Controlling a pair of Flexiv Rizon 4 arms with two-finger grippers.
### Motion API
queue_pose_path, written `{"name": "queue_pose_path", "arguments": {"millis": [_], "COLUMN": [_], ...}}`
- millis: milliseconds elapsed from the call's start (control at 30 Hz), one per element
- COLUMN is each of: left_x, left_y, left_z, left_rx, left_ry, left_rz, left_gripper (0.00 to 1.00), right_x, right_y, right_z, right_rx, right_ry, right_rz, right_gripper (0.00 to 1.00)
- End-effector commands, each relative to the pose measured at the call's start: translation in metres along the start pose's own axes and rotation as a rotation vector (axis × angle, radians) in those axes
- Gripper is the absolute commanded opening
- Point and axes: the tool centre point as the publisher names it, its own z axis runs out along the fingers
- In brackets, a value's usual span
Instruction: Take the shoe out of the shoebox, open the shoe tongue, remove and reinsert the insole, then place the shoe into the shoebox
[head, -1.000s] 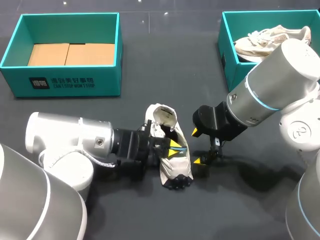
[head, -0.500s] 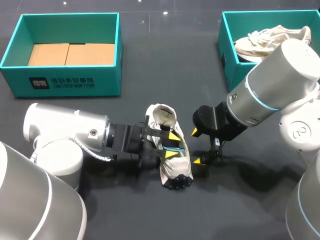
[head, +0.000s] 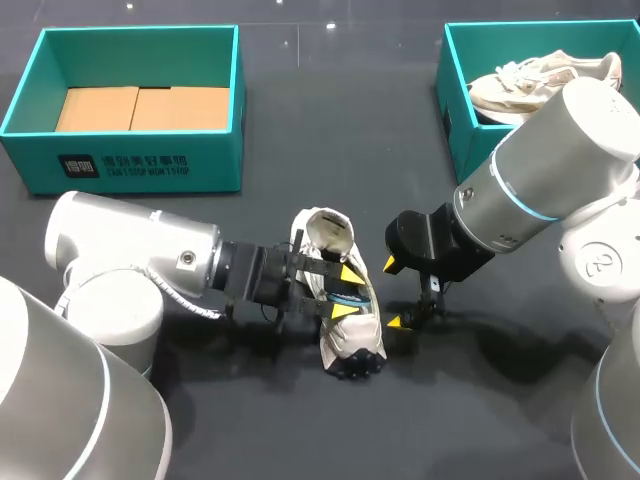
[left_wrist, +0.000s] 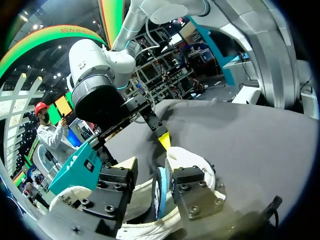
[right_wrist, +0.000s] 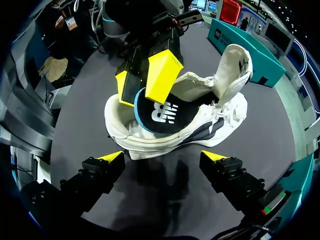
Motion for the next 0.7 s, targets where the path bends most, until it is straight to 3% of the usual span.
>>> {"name": "queue_pose_path", "arguments": {"millis": [33,300,700], "left_x": [-0.002,0.004,0.010], "left_y": [-0.003,-0.004,-0.004], "left_z": [-0.001,-0.006,-0.039], "left_rx": [0.006,-0.016,-0.037], "left_ry": [0.013,0.042,0.115], "left_rz": [-0.001,0.013,-0.005], "left_gripper": [0.36,0.38,0.39], "right_x": [0.001,0.001,0.001], "right_y": [0.000,0.000,0.000], "right_z": [0.000,0.000,0.000], "right_rx": [0.000,0.000,0.000], "right_ry": [-0.002,-0.002,-0.002], "right_rz": [0.000,0.000,0.000], "right_gripper": [1.00,1.00,1.00]}}
